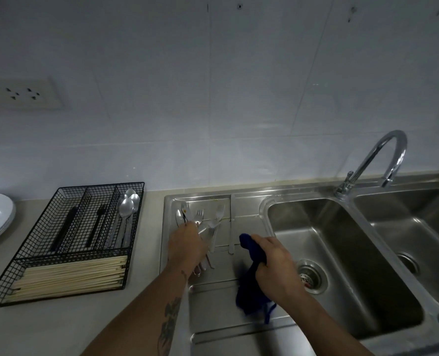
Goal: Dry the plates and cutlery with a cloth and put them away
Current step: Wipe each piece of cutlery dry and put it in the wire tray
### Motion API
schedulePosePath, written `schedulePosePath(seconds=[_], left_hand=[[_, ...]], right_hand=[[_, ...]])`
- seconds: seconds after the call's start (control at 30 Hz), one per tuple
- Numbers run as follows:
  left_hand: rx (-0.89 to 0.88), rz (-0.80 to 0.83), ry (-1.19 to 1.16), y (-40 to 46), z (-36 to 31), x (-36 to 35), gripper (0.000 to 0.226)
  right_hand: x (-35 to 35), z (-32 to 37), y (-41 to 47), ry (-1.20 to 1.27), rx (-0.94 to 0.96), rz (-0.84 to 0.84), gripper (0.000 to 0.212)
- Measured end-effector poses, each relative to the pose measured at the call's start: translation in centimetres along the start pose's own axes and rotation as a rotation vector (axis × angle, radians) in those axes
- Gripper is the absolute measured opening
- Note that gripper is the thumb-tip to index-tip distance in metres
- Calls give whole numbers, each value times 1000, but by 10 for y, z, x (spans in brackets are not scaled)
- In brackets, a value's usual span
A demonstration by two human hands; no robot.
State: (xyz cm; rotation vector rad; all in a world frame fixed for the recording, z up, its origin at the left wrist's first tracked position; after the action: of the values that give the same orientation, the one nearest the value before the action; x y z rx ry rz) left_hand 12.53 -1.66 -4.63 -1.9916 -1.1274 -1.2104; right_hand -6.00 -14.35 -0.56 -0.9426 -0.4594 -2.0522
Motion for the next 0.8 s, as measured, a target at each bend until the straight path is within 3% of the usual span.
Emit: schedulePosePath(seconds=[0.27,0.43,0.5,0.6,0.8], left_hand=[[-322,-122,52,-49,4,40,22],[-537,-146,62,-81,-5,63,14],[-577,-172,37,-91,-7,76,13],[-610,-178,46,-102,2,89,16],[-697,-187,13,-117,7,106,15]], right_hand=[[-4,37,-14,-70,63,-125,66],[-19,82,-28,-323,238,-188,76],[-28,87,-36,-425,277,-182,75],[-26,79,-42,-466,180,-165,67],[-28,95,-70,-521,231,-221,76]])
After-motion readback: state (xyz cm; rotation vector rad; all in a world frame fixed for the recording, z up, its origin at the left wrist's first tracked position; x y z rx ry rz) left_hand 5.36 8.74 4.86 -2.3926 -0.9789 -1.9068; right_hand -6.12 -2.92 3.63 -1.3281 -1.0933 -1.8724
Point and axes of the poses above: each hand's wrist, its own y-axis towards the middle knuckle, its own x-axis out of the back of the hand, z = x × y, the point moved 5 cm from there along y, towards the middle knuckle, and after that the axes turned 6 degrees about -x, right-handed, at the moved point
